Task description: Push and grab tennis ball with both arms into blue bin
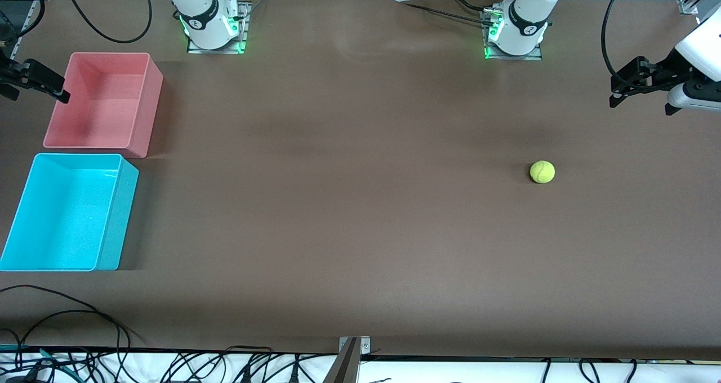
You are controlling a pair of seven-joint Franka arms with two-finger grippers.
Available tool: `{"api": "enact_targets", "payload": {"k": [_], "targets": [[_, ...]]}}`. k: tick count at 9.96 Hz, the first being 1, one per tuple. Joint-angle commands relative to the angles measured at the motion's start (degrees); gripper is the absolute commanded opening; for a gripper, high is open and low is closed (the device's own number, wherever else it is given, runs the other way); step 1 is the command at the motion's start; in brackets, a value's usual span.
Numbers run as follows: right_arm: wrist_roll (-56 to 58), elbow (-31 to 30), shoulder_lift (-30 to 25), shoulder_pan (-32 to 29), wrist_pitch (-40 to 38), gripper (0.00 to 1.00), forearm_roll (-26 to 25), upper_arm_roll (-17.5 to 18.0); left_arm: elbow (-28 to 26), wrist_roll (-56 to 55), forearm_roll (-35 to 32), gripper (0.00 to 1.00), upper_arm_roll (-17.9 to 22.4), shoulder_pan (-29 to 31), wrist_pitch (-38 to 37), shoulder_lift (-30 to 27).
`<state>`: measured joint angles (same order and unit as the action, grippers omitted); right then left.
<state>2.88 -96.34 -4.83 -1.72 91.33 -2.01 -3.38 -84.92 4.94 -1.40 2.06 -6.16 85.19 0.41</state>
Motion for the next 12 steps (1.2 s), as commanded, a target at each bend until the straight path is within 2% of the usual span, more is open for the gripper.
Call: {"api": "enact_targets", "payload": {"k": [1,12], "targets": [[0.5,1.3,0.2,-0.3,-1.3,1.00,0.5,-0.1,2.2,-0.2,0.1,1.00,0.0,-0.3,-1.2,1.0],[0.5,1.3,0.2,-0.3,-1.3,1.00,0.5,0.0,2.2,0.2,-0.9,1.00,0.3,0.2,-1.2,2.3]]}}
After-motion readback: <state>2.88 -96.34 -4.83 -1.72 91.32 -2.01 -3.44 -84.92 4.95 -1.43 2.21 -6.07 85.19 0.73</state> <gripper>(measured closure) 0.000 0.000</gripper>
